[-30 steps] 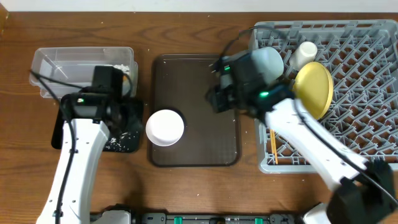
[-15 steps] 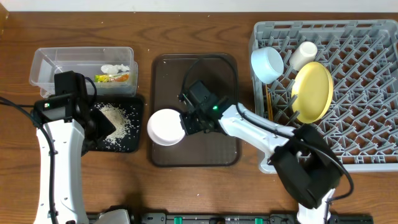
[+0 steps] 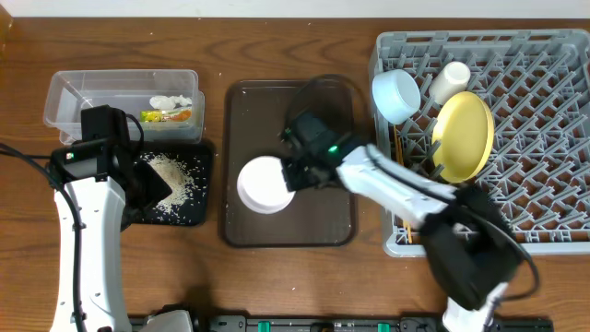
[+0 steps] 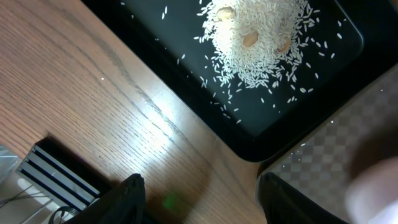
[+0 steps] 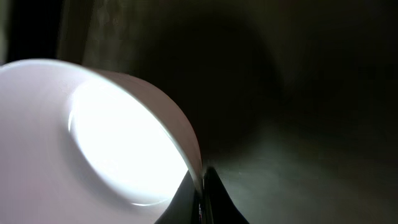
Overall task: Sort waste into correct bins and load items into the dishwasher rack
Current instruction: 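Grasp the white bowl rim with the right gripper and lift it, then carry the white bowl with the right gripper into the dish rack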
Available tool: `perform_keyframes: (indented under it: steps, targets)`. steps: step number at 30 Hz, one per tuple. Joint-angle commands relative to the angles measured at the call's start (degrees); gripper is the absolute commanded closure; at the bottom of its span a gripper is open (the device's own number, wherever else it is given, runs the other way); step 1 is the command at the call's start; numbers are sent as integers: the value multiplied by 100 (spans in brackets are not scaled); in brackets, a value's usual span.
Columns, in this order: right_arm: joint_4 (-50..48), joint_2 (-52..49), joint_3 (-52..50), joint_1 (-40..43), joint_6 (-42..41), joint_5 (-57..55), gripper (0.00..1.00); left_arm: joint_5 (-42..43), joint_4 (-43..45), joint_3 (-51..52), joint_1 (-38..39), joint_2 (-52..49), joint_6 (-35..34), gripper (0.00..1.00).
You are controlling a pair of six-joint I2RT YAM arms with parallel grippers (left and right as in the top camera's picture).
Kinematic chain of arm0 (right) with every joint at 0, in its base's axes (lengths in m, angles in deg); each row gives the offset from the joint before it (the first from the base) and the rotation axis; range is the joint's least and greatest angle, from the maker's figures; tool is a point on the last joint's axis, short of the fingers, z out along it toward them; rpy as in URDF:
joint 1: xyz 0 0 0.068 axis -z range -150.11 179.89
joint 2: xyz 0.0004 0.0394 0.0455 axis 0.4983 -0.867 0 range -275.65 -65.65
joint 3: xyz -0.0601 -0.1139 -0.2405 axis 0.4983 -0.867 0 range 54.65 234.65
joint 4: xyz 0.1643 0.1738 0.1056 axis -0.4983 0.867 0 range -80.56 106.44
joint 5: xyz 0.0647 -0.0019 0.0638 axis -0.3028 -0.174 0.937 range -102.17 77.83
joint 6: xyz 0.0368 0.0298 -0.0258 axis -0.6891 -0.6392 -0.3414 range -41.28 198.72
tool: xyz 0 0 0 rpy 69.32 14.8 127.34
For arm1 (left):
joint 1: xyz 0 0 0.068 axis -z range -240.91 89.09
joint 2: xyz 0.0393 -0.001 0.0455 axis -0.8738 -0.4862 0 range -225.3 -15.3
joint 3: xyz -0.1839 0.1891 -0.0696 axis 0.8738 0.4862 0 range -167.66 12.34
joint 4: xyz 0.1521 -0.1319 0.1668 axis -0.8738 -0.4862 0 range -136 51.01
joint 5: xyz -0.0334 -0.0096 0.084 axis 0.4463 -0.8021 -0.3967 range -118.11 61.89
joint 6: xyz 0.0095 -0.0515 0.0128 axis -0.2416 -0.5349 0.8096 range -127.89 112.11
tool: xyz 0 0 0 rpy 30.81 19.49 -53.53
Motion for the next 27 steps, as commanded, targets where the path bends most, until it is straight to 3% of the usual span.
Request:
perform_keyframes:
  steps: [1, 14, 22, 27]
  targets:
    - [328, 968, 96, 415, 476, -525, 99, -83, -15, -59, -28, -28, -70, 38]
    - [2280, 2889, 96, 1250, 984, -4315, 99, -63, -4, -59, -28, -28, -72, 38]
    - [3121, 2739, 90, 1460, 1613, -6822, 99, -22, 2, -59, -28, -28, -72, 38]
    - [3008, 2393, 90, 1462, 2146, -7368, 99, -20, 2, -59, -28, -28, -72, 38]
